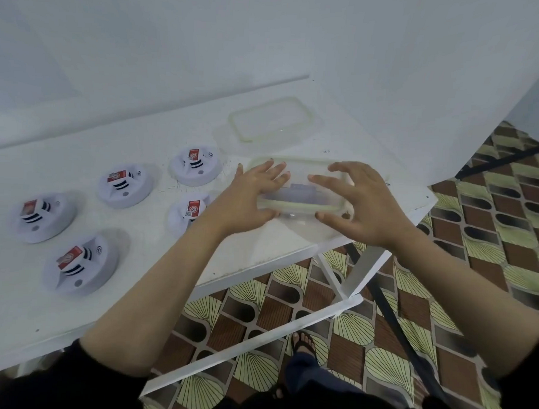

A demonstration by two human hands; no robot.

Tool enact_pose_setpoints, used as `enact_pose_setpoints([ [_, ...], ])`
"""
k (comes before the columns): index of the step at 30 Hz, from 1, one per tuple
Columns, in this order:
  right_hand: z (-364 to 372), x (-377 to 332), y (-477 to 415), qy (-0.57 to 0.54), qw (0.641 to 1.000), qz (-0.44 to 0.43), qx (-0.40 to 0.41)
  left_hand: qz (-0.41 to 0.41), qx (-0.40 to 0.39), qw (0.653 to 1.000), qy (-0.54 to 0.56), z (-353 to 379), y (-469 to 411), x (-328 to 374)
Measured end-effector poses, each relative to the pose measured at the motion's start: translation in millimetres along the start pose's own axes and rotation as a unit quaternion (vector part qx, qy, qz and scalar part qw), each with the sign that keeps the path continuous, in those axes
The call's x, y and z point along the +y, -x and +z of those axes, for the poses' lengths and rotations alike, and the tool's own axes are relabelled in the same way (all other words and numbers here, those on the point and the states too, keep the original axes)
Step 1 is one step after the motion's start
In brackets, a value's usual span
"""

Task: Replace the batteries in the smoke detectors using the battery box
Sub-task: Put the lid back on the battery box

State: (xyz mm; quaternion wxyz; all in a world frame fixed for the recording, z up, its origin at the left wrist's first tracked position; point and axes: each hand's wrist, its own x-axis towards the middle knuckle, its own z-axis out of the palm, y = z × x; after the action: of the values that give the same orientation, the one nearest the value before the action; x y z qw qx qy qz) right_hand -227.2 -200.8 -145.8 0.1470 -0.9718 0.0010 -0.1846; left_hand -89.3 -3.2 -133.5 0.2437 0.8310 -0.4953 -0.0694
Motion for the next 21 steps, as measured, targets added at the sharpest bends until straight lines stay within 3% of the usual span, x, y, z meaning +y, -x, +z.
enact_pose_setpoints([
  [3,-8,1,4,-0.011,0.998,-0.026,-0.063,-0.003,-0.012,0.999,-0.05,-12,-10,-9],
  [6,-7,-3,6,-0.003,0.994,-0.031,-0.108,-0.008,0.051,0.997,-0.054,-5,-7,-5],
  [8,-3,-10,7,0.03,0.997,-0.023,-0.067,-0.002,0.092,0.995,0.035,4,2,1],
  [11,8,-27,10,0.068,0.998,-0.002,0.005,0.034,0.069,0.992,0.101,20,19,7],
  [14,15,-33,13,0.094,0.995,0.011,0.01,0.05,0.061,0.996,0.044,30,21,5],
  [21,23,-23,14,0.098,0.993,-0.019,0.056,0.091,0.184,0.972,-0.114,46,12,0],
])
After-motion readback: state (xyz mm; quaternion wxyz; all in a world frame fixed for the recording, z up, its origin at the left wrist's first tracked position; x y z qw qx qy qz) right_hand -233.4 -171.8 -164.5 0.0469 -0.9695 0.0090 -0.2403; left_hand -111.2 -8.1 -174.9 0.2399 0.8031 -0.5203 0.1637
